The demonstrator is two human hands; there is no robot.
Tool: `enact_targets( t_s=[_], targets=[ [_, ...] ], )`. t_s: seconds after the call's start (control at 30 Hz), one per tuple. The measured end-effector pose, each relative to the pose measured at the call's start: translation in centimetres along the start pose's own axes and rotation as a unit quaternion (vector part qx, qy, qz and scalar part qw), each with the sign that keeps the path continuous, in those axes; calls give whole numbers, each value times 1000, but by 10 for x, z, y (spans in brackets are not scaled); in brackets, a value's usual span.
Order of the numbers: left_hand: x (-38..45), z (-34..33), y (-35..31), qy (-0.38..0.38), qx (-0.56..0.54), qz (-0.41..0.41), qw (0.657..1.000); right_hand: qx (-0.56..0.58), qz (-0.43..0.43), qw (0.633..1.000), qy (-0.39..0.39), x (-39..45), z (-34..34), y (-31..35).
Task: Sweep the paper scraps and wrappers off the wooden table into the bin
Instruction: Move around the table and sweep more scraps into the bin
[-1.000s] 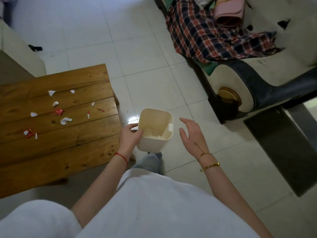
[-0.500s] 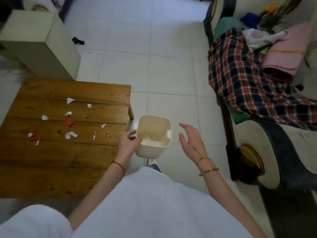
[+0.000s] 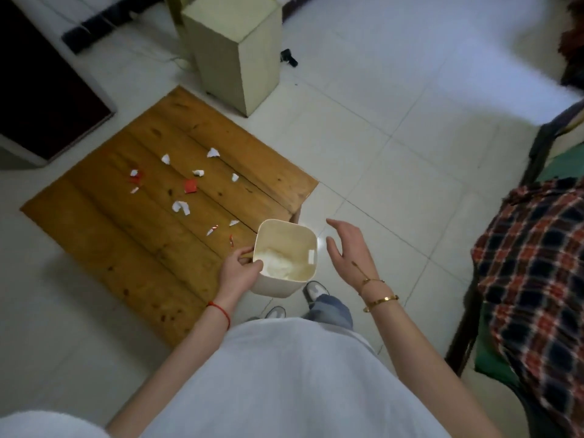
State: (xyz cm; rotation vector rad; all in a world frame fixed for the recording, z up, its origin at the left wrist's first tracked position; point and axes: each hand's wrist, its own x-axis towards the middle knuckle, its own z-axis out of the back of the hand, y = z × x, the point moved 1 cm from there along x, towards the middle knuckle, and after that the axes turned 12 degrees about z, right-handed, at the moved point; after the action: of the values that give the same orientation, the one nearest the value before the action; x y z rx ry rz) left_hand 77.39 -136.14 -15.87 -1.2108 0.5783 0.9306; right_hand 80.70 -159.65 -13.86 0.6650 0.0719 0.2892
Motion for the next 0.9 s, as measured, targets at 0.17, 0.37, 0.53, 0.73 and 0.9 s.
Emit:
enact_targets(
  t_s=[0.17,0.37,0.53,0.73,0.9],
  targets=[
    [-1,-27,20,-82,-109,77,988,-6,108,987,117,51,2,-24],
    [-8,-66,45,-142,-222,164,950,-27,208,951,227,107,-14,-45],
    [6,-97,64,-176,-273,201,924,-37,268,918,289,146,-52,-59],
    [34,-123,87,-196,-314,229,900,-59,319,874,362,177,-124,-65],
    [74,-135,110,-204,-333,242,888,-86,360,840,396,199,-193,-65]
  ],
)
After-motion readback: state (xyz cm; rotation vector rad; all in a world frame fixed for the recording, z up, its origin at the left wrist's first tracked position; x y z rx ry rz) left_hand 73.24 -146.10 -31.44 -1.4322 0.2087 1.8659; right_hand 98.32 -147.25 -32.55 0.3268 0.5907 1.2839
